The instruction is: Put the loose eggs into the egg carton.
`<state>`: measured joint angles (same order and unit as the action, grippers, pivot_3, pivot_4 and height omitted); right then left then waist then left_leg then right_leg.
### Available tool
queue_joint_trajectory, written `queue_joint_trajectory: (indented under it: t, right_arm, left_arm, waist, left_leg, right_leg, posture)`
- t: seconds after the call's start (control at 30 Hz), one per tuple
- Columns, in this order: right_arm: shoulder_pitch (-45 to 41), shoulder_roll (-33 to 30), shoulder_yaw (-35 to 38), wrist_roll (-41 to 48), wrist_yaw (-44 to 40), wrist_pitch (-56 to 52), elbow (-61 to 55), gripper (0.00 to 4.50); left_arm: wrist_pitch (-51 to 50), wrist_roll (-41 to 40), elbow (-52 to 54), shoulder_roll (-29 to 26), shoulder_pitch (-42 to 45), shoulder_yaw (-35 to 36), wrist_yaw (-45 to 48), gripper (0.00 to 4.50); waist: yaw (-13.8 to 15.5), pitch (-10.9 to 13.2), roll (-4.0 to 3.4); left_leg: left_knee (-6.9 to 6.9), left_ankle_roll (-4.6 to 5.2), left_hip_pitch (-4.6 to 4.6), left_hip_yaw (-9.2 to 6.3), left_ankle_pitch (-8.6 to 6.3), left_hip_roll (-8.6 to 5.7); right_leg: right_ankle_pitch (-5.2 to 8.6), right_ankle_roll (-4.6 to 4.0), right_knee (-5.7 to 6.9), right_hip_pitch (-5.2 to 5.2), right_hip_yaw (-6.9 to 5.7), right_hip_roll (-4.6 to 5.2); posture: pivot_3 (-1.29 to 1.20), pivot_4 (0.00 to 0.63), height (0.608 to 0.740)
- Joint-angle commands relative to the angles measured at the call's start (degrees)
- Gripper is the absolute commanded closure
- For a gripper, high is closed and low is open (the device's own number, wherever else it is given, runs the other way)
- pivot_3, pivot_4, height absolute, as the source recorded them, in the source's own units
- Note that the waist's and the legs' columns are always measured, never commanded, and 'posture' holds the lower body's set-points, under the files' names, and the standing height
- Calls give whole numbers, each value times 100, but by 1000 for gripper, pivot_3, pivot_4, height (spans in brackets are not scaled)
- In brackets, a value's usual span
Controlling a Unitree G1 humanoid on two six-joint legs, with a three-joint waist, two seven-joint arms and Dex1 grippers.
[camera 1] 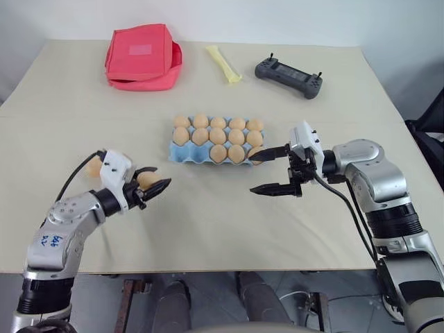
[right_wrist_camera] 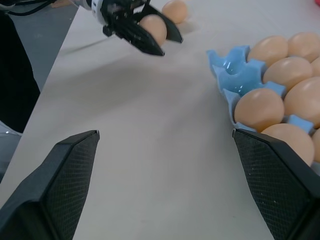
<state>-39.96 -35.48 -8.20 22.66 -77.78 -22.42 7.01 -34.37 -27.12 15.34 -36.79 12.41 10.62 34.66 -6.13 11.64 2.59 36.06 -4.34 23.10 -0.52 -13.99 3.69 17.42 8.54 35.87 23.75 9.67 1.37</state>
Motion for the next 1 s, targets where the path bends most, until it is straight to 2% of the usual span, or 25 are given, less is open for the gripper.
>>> queue_joint_trajectory:
  t: [0.03,0.17,0.4,0.57,0.73,0.97,1.0]
  right_arm:
    - [65,-113,276,84,118,65,-275,0]
    - [147,-125,334,88,215,75,-349,0]
    - [476,-166,509,148,468,8,-726,0]
    - [776,-297,674,220,642,-108,-1071,0]
    - [918,-388,768,276,761,-181,-1232,0]
    - [823,-355,729,256,783,-168,-1128,0]
    - [784,-344,713,245,771,-153,-1083,0]
  left_arm:
    - [-81,-292,61,55,627,84,77,2215]
    - [79,-145,-373,241,1269,-224,202,2215]
    - [1227,615,-2403,1112,2530,-969,431,2215]
    - [1814,914,-3326,1442,2941,-1045,478,2215]
    - [1896,1017,-3524,1505,3040,-1097,642,2215]
    - [1866,1051,-3596,1538,3153,-1007,637,43]
    - [1845,1038,-3542,1530,3145,-980,617,43]
  waist:
    - [12,0,0]
    - [45,0,0]
    - [153,-1,-1]
    - [143,0,-1]
    - [150,0,-1]
    - [154,0,-1]
    - [150,0,-1]
  left_leg:
    - [0,0,1,-3,0,0]
    - [2,0,2,-4,0,-1]
    - [8,-1,2,-6,1,-1]
    - [5,-1,8,-6,1,-1]
    - [5,-1,7,-7,1,-1]
    - [9,0,7,-7,2,-1]
    - [8,0,7,-7,2,-1]
  right_leg:
    - [0,0,0,0,-3,0]
    - [-1,2,0,-1,-4,0]
    - [-2,5,4,-2,-6,-5]
    - [-3,9,0,0,-5,-5]
    - [-2,9,2,0,-5,-5]
    - [-4,12,5,-1,-4,-5]
    - [-4,12,5,-1,-4,-5]
  posture:
    - [0,150,740]
    - [0,150,740]
    - [0,150,740]
    - [0,150,740]
    - [0,150,740]
    - [0,150,740]
    - [0,150,740]
